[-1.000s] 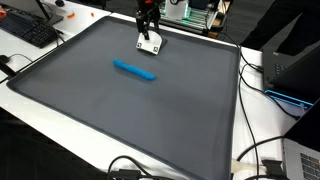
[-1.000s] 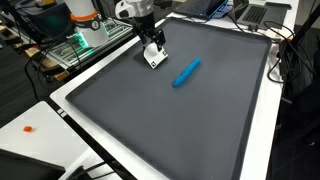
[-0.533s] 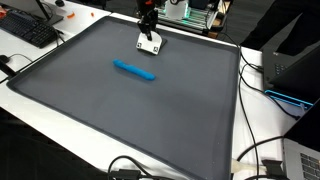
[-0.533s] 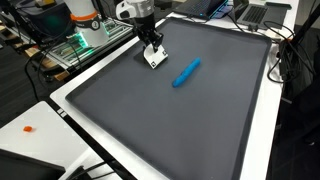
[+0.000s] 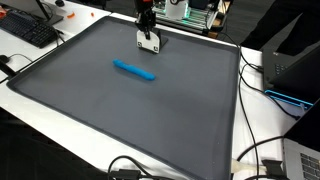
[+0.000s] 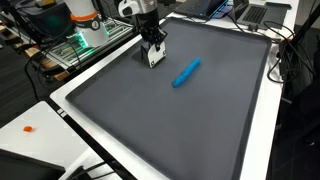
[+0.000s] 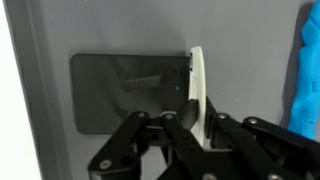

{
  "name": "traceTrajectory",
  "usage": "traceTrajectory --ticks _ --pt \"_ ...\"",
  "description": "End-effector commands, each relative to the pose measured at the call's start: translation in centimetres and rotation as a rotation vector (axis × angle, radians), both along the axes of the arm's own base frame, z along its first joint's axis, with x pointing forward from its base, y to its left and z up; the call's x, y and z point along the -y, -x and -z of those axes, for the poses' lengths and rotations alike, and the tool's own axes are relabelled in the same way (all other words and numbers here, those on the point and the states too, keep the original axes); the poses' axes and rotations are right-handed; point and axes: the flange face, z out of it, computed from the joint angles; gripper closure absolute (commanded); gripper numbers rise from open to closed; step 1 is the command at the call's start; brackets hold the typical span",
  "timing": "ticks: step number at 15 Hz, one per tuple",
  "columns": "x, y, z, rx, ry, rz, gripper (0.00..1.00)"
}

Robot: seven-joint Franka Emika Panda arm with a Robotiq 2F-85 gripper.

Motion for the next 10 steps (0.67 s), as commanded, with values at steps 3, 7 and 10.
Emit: traceTrajectory --ticks 3,7,10 --pt "0.2 0.2 0.1 0.021 -0.008 0.06 0.98" --pt "0.2 -0.1 -1.0 0.035 0.005 0.078 0.98" --pt "-0.1 -0.7 -2.4 0.046 0.026 0.066 0.98"
